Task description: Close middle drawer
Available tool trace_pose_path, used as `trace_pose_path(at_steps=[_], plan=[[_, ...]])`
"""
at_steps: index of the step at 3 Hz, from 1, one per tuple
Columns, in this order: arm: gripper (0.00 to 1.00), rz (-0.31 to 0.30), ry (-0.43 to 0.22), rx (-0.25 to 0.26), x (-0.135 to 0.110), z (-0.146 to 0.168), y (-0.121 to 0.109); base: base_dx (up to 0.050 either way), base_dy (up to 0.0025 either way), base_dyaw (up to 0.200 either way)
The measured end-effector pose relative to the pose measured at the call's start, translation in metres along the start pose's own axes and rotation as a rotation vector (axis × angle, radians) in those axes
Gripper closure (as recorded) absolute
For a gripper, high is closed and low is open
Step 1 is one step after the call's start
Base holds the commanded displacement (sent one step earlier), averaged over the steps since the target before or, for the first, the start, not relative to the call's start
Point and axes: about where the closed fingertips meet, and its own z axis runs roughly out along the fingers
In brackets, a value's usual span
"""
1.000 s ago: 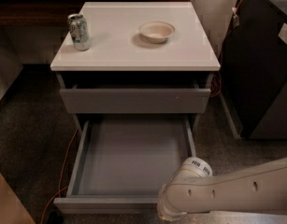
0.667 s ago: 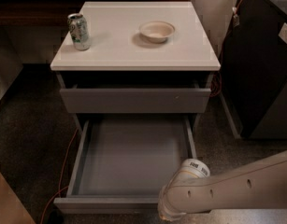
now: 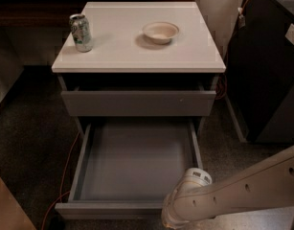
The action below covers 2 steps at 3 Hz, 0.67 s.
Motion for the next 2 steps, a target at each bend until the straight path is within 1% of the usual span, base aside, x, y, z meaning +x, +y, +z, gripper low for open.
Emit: trace_pose_path(at_steps=[1, 2], plan=[[1.00, -0.006, -0.024, 0.011, 0.0010, 0.0178, -0.0083, 0.000, 0.00000, 0.000], [1.00, -0.011, -0.034, 0.020, 0.0003, 0.0244, -0.0139, 0.000, 0.00000, 0.000]])
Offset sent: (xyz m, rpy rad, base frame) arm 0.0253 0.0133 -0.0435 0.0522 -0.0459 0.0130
